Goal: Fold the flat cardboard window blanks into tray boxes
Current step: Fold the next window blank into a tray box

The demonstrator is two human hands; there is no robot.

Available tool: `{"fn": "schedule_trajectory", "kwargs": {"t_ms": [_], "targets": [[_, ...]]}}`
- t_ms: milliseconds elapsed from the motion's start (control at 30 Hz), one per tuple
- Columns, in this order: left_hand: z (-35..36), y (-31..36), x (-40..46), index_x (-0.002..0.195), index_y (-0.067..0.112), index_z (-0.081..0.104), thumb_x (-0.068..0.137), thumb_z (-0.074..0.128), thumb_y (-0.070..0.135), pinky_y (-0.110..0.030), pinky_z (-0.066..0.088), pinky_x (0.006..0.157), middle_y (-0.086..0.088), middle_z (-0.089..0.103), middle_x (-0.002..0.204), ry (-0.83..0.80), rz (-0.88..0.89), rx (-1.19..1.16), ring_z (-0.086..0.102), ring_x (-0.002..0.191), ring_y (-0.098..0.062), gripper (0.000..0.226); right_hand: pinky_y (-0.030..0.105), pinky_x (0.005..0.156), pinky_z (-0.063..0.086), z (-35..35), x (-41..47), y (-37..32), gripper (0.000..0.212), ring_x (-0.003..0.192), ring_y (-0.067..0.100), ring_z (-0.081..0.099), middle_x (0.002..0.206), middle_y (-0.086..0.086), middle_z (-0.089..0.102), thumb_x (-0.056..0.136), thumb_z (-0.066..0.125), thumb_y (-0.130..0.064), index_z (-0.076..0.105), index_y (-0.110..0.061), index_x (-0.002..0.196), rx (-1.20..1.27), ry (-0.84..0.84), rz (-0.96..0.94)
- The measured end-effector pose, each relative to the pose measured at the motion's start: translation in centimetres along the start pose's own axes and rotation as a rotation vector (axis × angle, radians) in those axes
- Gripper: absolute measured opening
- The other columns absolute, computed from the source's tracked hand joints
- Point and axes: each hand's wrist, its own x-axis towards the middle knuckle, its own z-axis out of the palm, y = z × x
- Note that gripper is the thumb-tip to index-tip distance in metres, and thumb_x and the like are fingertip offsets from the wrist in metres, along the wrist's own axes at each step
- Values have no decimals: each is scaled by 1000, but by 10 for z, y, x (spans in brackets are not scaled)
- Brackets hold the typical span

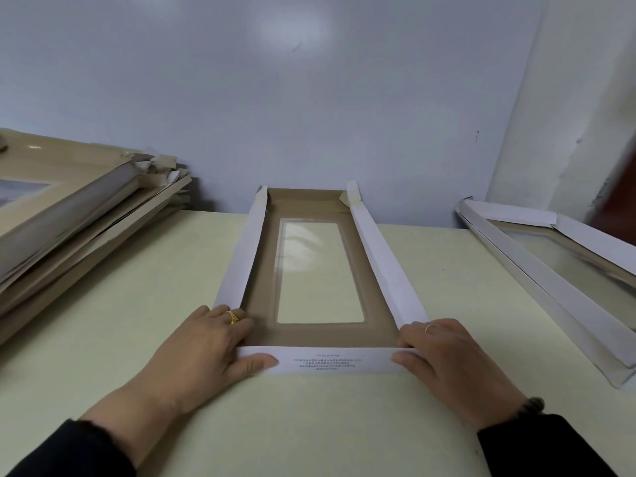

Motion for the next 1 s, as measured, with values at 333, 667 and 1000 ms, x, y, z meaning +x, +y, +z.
{"fn": "schedule_trajectory", "kwargs": {"t_ms": [333,667,1000], "targets": [[1,3,-7,52,17,35,79,25,77,-26,30,60,15,24,55,117,-73,-171,29,59,-11,67,27,64,32,-1,0,-3,24,47,17,50,51,-6,45,74,62,-24,51,-12,56,-37,-24,13],[3,3,-9,49,16,39,73,17,84,-23,30,49,9,33,61,72,-146,-172,29,51,-9,75,30,67,33,0,-1,-3,31,53,23,54,56,-3,51,80,56,-29,55,-10,55,0,-51,50],[1,-5,-10,68,24,50,70,20,78,-19,33,71,18,37,67,-56,-127,-210,40,68,-8,62,30,52,38,-13,-1,-22,32,49,20,48,51,-2,51,84,48,-33,53,-16,57,117,-78,71]]}}
